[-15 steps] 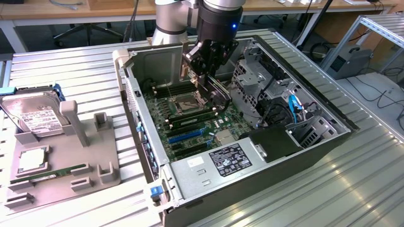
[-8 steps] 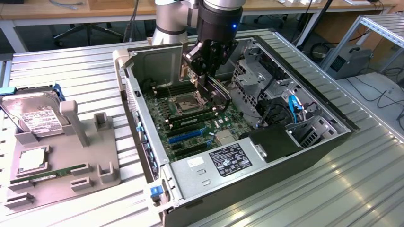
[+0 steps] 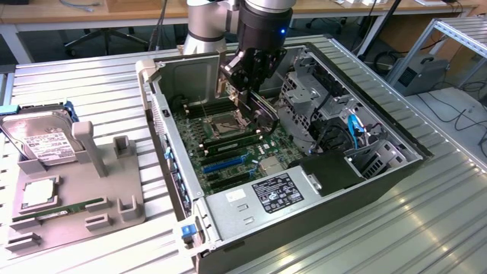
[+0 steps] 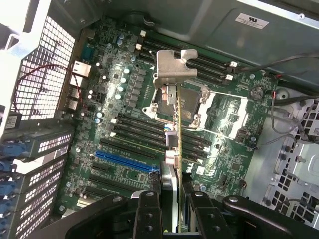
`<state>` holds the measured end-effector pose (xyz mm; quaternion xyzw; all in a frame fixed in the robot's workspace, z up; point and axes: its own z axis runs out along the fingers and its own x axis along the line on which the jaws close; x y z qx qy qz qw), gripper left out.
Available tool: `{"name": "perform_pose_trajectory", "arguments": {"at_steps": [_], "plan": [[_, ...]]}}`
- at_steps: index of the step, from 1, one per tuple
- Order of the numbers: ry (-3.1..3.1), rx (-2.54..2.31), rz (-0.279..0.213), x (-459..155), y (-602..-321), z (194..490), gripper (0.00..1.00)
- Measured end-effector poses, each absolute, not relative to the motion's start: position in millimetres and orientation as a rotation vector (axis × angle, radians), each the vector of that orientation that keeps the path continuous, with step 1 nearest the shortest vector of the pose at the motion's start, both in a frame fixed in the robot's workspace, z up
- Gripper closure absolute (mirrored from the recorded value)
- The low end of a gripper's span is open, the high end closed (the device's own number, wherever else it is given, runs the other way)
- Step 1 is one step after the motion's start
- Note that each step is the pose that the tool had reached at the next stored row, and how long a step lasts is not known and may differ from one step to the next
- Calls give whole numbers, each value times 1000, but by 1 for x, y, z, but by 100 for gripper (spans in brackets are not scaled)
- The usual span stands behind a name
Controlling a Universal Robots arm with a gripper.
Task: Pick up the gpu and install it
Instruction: 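Insert the gpu into the slot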
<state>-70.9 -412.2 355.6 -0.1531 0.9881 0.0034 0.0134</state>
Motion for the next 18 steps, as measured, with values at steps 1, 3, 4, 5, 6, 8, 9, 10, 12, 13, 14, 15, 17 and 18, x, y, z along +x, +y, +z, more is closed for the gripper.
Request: {"name": "perform_pose_trajectory", "arguments": {"at_steps": [1,3,4,5,6,8,9,10,12,13,14,15,17,18], "plan": [[3077,-480,11,-71,-412,356,73],[3077,-486,11,-71,-412,356,73],[3076,-488,11,-71,-412,356,73],[3076,-492,11,-71,-412,356,73],[3075,-495,11,-71,-412,356,73],[3074,-501,11,-71,-412,356,73],[3074,-503,11,-71,-412,356,73],[3073,-506,11,-71,-412,356,73],[3072,-512,11,-71,-412,356,73],[3072,-514,11,-71,-412,356,73],[3072,-517,11,-71,-412,356,73],[3071,-520,11,-71,-412,356,73],[3070,-526,11,-71,-412,355,73],[3070,-528,11,-71,-412,356,73]]}}
